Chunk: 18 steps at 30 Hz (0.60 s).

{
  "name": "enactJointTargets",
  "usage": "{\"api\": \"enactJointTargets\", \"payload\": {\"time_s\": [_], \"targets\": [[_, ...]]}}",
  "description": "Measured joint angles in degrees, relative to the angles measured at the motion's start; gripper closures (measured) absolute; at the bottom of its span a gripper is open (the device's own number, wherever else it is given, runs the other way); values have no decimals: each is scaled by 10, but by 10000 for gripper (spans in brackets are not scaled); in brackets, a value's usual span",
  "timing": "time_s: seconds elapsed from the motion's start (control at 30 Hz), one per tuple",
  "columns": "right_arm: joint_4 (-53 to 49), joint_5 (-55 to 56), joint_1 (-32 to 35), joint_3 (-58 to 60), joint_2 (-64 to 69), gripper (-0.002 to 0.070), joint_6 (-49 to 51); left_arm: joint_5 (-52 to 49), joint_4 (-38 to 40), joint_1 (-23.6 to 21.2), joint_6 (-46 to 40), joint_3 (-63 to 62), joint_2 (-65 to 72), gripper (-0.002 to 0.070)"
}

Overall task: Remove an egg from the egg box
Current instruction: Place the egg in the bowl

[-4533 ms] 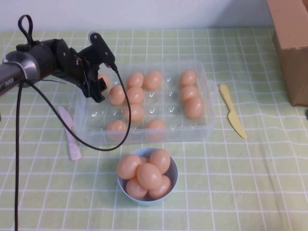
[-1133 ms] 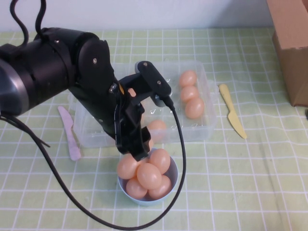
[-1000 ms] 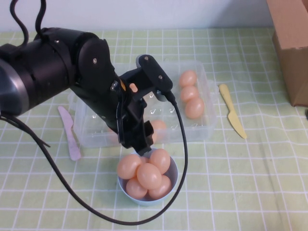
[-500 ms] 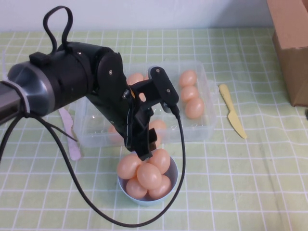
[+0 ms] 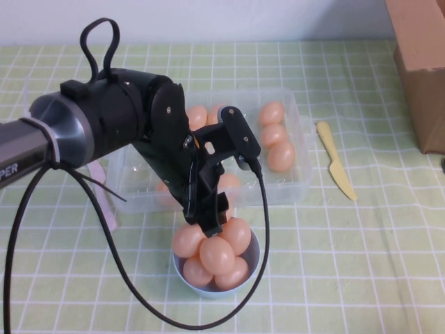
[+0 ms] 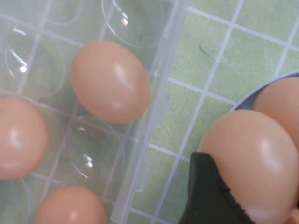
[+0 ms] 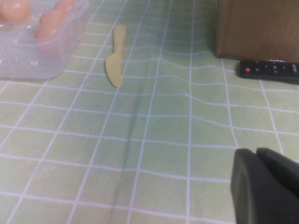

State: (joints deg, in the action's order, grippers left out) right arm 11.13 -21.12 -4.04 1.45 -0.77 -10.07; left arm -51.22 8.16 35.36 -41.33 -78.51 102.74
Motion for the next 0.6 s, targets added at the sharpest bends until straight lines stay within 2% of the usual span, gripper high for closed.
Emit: {"api": "enactJointTargets", "payload": {"time_s": [0.6], "targets": [[0, 0, 0, 0, 0, 694, 0, -14, 3, 0, -16, -12, 1, 351]]}}
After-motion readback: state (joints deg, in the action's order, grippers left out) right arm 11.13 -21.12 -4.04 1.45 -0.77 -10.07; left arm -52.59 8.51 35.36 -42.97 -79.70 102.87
